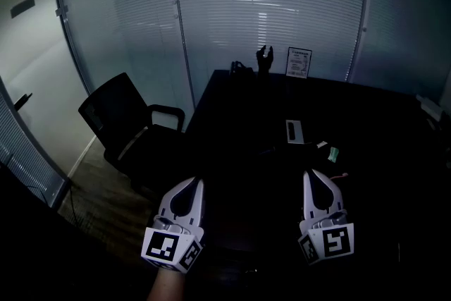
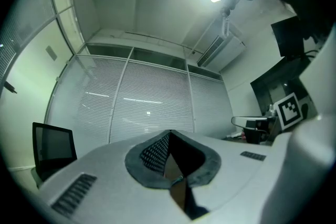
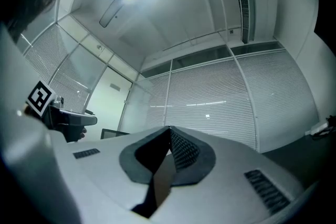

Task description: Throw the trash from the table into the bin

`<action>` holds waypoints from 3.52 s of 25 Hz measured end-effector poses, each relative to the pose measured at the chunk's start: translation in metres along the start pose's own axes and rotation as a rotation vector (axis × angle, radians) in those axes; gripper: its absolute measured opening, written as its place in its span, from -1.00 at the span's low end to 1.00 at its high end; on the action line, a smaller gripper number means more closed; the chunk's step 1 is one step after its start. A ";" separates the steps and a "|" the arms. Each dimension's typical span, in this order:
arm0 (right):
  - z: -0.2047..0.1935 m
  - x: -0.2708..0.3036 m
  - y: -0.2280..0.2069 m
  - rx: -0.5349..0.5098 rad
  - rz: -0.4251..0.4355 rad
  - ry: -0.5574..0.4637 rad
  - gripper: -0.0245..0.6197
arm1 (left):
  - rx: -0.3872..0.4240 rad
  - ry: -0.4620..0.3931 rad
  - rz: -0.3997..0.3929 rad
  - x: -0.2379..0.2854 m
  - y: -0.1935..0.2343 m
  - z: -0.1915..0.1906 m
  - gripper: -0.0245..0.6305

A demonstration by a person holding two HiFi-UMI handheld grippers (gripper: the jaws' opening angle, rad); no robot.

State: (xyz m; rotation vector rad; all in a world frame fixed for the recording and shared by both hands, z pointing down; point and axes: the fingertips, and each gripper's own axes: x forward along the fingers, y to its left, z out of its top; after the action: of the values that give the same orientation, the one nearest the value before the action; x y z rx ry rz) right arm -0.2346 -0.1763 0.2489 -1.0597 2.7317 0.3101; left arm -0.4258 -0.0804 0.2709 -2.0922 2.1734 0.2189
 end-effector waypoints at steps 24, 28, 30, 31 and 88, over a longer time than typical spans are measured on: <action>-0.076 0.156 -0.087 0.028 0.059 0.054 -0.91 | 0.021 0.024 0.059 0.167 0.034 -0.030 -0.93; -0.093 0.170 -0.096 0.044 0.067 0.081 -0.91 | 0.018 0.036 0.062 0.182 0.040 -0.041 -0.93; -0.101 0.178 -0.100 0.048 0.067 0.089 -0.91 | 0.021 0.040 0.066 0.189 0.044 -0.043 -0.93; -0.104 0.182 -0.100 0.046 0.071 0.092 -0.91 | 0.023 0.044 0.070 0.192 0.045 -0.043 -0.93; -0.425 0.214 -0.055 -0.184 0.946 1.051 -0.23 | 0.052 0.211 0.053 0.233 0.084 -0.118 -0.93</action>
State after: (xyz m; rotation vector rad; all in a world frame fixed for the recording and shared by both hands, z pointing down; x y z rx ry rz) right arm -0.3967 -0.4644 0.5952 0.3216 4.0534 0.1227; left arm -0.5168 -0.3277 0.3465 -2.1174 2.3242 -0.0564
